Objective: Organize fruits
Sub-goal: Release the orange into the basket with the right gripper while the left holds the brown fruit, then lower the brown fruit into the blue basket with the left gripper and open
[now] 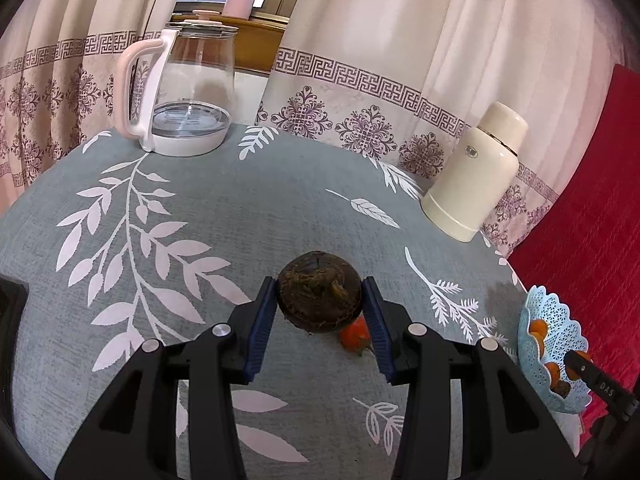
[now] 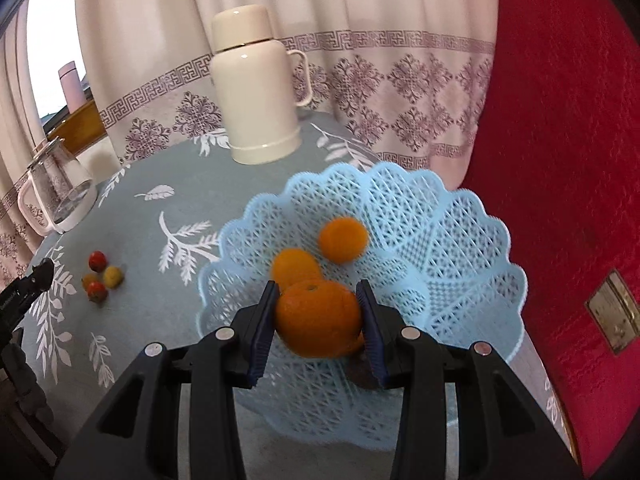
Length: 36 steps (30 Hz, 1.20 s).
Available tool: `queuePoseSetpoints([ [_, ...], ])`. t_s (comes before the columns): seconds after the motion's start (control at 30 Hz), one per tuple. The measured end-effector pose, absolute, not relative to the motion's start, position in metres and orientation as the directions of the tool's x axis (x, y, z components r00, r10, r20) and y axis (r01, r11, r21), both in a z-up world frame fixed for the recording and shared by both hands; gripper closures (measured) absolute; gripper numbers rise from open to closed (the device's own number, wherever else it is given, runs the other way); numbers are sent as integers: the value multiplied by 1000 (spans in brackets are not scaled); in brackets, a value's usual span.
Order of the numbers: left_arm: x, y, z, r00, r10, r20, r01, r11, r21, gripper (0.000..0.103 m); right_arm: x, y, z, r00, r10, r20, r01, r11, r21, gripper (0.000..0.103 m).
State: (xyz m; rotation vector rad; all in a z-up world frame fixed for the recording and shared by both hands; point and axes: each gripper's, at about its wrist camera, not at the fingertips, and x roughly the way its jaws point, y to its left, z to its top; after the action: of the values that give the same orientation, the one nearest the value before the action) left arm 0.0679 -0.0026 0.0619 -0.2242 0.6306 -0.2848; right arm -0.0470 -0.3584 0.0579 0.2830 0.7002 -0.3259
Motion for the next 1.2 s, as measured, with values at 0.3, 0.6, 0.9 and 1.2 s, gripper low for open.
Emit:
queuePoseSetpoints([
  [0.3,65,-11,61,767,-337,-546,216,937,-275,58,-65,-369,63,738,-200,-644,397,901,175,62],
  [0.6,54,-33,67,751,-376,-543,268,925,-269,58,-82,-389,57,737,-211,-642,433,876,210,62],
  [0.9,28,-87,75,693,-471,-546,387,882,-270,58,-89,-395,54,748,-222,-626,436,875,210,61],
  [1.2,8,-147,81,616,-565,-549,498,819,-284,58,-94,-402,50,756,-220,-616,435,872,223,60],
])
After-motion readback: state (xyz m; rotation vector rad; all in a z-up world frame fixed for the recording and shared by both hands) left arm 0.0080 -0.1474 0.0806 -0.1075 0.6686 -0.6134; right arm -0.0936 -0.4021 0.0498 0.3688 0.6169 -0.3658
